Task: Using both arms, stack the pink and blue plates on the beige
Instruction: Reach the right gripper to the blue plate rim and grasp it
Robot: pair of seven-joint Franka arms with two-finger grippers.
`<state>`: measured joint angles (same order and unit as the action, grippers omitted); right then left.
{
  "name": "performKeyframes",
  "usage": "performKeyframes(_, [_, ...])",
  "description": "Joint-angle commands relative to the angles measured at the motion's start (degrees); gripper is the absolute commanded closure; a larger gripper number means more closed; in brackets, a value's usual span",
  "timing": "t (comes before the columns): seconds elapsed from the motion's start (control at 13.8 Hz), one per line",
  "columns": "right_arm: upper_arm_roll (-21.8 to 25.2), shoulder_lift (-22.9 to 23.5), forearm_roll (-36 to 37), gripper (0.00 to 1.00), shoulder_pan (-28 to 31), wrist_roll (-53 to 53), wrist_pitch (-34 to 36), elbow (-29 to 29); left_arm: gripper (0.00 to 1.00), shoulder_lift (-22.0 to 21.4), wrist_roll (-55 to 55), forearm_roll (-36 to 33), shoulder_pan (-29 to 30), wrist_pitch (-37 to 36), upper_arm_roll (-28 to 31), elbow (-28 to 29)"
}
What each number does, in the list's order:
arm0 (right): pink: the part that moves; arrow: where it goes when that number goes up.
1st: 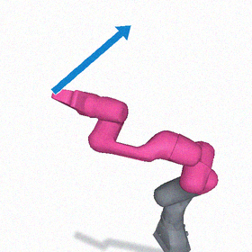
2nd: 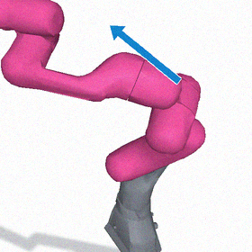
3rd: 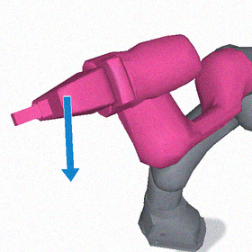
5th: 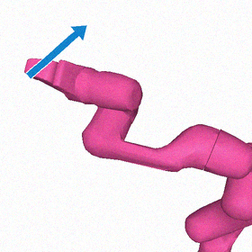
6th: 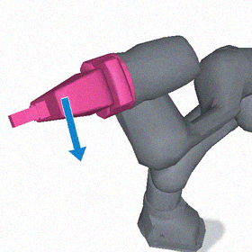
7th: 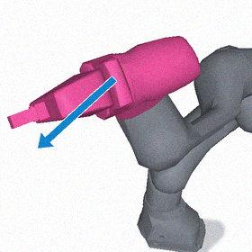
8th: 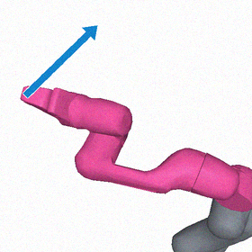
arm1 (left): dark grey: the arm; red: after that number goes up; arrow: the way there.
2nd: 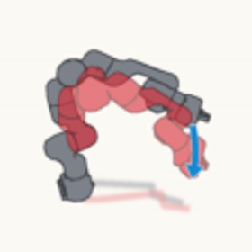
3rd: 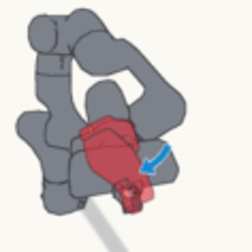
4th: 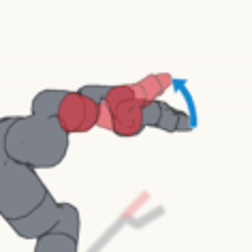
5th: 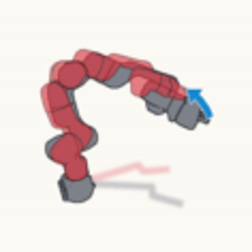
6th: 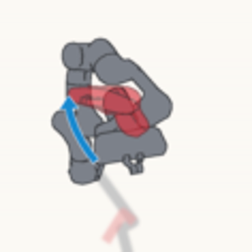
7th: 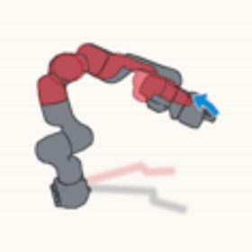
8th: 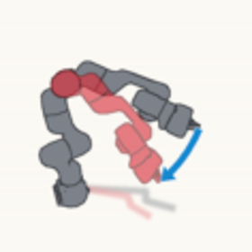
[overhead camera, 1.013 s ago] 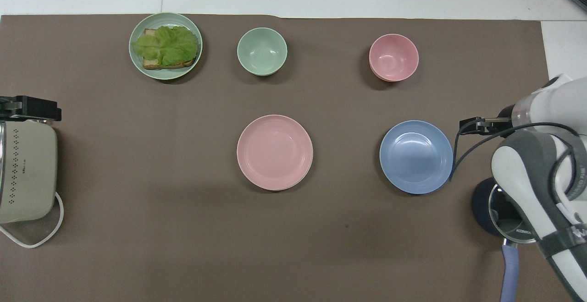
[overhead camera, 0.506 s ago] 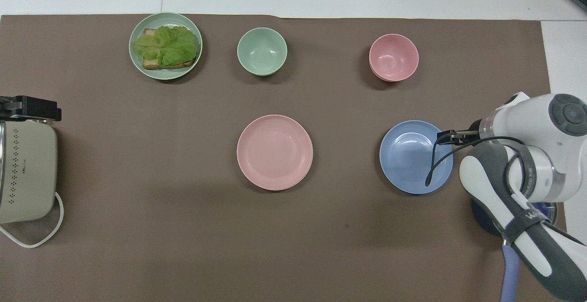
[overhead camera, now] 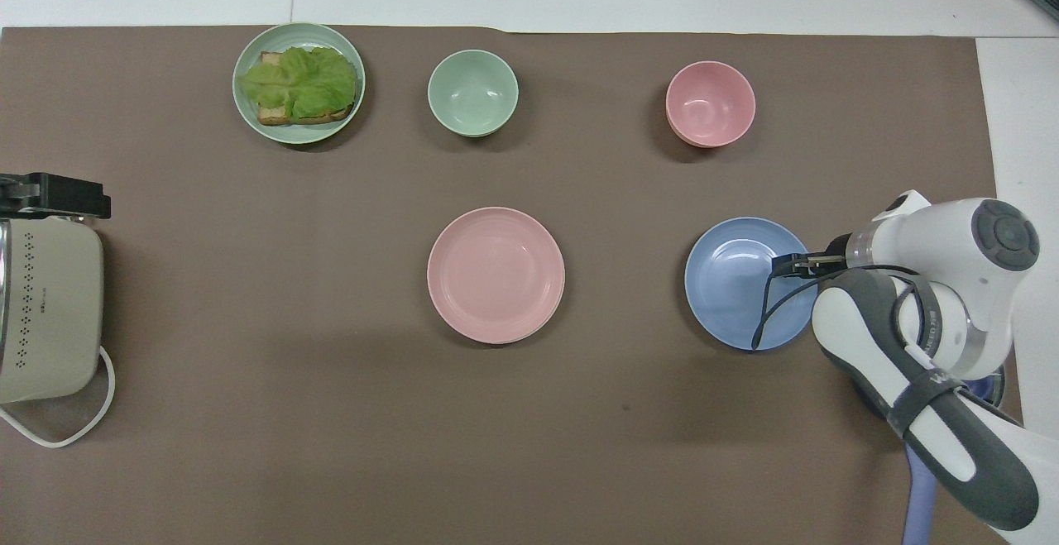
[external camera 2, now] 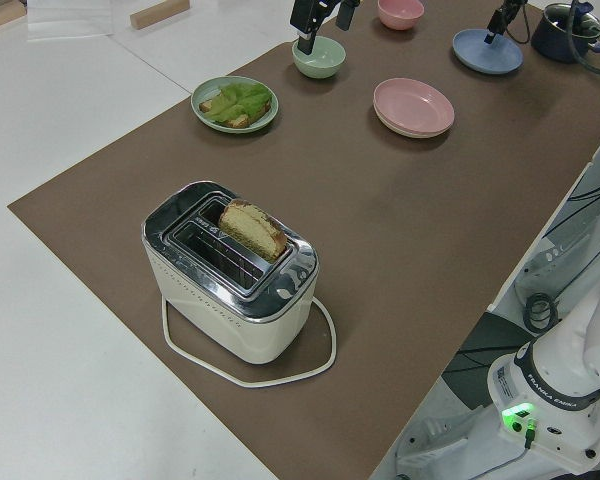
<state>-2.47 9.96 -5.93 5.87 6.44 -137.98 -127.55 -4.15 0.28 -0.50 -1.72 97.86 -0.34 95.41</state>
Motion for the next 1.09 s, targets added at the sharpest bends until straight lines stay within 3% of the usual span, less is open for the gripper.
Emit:
performKeyframes(0.0, [-0.26, -0.38, -3.47, 0.48, 0.55, 2.17, -1.06, -0.68, 0.00, -0.42, -0.19, -0.91, 0.67, -1.01, -0.54, 0.04])
performKeyframes(0.22, [-0.17, -0.38, -5.32, 0.96, 0.64, 2.26, -0.97, -0.68, 0.00, -0.42, -0.19, -0.91, 0.67, -1.01, -0.54, 0.04])
performKeyframes(0.29, [-0.17, -0.38, -5.41, 1.00, 0.81, 2.17, -1.06, -0.59, 0.00, -0.42, -0.19, -0.91, 0.67, -0.92, -0.54, 0.04])
performKeyframes(0.8, [-0.17, -1.17, -5.41, 1.00, 0.90, 1.64, -0.45, 0.46, 0.00, -0.42, -0.19, -0.91, 0.67, -1.01, -0.54, 0.04])
performKeyframes(1.01, [-0.69, -4.41, -5.50, 1.00, 0.11, 1.56, 1.65, 0.64, 0.00, -0.42, -0.19, -0.91, 0.67, -1.01, -0.54, 0.04])
